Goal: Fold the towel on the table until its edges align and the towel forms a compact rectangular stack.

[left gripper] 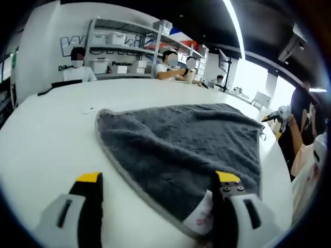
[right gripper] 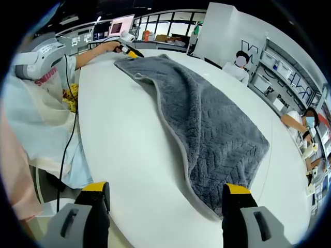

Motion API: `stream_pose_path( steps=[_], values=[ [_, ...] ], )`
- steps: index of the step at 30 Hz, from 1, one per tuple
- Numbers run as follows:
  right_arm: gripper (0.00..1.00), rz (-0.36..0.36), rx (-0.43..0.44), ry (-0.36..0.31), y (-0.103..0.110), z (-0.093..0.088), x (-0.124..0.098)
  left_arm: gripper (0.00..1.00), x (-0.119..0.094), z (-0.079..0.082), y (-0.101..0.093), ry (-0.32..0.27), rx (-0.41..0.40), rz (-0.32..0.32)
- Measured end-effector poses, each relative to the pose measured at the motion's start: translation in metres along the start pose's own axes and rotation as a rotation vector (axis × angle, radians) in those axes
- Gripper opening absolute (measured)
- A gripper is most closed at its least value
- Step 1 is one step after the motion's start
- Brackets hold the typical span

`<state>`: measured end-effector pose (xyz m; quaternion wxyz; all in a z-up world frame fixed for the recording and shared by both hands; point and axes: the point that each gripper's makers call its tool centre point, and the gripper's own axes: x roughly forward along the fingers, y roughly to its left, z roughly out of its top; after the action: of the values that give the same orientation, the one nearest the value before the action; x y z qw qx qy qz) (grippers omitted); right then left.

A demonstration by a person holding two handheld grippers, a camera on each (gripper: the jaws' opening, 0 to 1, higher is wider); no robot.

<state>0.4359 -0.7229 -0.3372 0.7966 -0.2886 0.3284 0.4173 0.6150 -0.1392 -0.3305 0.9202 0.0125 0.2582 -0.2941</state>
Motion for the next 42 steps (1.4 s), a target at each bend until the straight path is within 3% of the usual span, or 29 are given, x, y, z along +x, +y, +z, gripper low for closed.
stream_pose_path(
  steps=[11,22,26,28,30,42],
  values=[
    [0.92,0.005,0.001,-0.006,0.001,0.001,0.001,0.74,0.005,-0.003,0.001,0.023,0.121,0.019],
    [0.89,0.014,-0.008,-0.009,0.005,0.003,0.002,0.53,0.001,-0.006,-0.005,0.020,0.114,-0.014],
    [0.88,0.016,-0.017,-0.006,0.006,0.004,0.002,0.42,0.000,-0.006,-0.003,0.019,0.102,-0.015],
    [0.88,0.016,-0.019,-0.004,0.006,0.005,0.002,0.30,-0.001,-0.006,-0.006,0.021,0.080,-0.042],
    [0.88,0.016,-0.021,-0.005,0.006,0.005,0.003,0.24,0.000,-0.006,-0.007,0.019,0.061,-0.060],
    [0.89,0.014,-0.033,-0.001,0.005,0.007,0.003,0.15,0.000,-0.007,-0.006,0.029,0.035,-0.076]
  ],
)
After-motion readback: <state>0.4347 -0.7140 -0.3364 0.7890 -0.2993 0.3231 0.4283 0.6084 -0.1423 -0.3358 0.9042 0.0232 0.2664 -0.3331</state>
